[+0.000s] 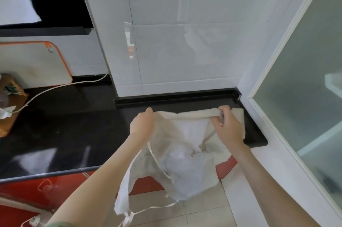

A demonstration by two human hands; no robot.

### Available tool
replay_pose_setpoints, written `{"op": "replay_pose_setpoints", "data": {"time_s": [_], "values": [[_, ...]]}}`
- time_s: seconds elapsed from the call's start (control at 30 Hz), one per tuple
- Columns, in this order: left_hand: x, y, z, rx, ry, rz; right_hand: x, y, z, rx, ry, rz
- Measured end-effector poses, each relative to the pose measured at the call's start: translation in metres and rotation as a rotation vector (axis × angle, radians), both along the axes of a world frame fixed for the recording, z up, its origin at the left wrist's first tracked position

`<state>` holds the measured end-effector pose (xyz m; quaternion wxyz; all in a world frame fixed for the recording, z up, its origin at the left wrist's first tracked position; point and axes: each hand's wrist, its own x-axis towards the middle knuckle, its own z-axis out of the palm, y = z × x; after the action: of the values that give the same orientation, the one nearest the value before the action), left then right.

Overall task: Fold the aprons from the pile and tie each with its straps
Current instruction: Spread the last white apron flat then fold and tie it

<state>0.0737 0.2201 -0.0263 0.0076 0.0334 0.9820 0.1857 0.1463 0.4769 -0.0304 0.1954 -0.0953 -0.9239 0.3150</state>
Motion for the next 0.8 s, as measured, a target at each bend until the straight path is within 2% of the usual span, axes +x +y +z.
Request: {"op": "replay_pose_setpoints", "data": {"time_s": [0.07, 0.13, 0.17, 0.23, 0.27, 0.37, 0.57, 0.7, 0.73, 0.8], "values": [[0.0, -0.002, -0.005, 0.011, 0.022, 0.002, -0.003, 0.008, -0.003, 0.026, -0.095, -0.028], [-0.001, -0.004, -0.009, -0.027, 0.018, -0.026, -0.004, 0.019, -0.005, 0.029, -0.046, -0.14], [-0.001, -0.005, -0.012, -0.126, -0.021, -0.094, -0.004, 0.024, -0.007, 0.06, -0.09, -0.136], [0.004, -0.009, -0.018, -0.352, -0.131, -0.201, -0.002, 0.028, -0.013, 0.194, -0.328, -0.052], [0.004, -0.012, -0.021, -0.405, -0.134, -0.213, -0.002, 0.03, -0.016, 0.237, -0.406, -0.048], [-0.001, -0.016, -0.023, -0.436, -0.039, -0.197, -0.005, 0.032, -0.022, 0.225, -0.346, -0.114], [-0.004, -0.023, -0.02, -0.404, -0.061, -0.2, -0.014, 0.033, -0.02, 0.179, -0.347, -0.083], [-0.002, -0.025, -0.019, -0.277, 0.086, -0.152, -0.011, 0.031, -0.014, 0.18, -0.075, -0.135], [-0.002, -0.026, -0.021, -0.321, 0.035, -0.166, -0.01, 0.03, -0.015, 0.212, -0.102, -0.117], [0.001, -0.026, -0.024, -0.521, -0.176, -0.233, -0.009, 0.026, -0.025, 0.262, -0.341, -0.023]]}}
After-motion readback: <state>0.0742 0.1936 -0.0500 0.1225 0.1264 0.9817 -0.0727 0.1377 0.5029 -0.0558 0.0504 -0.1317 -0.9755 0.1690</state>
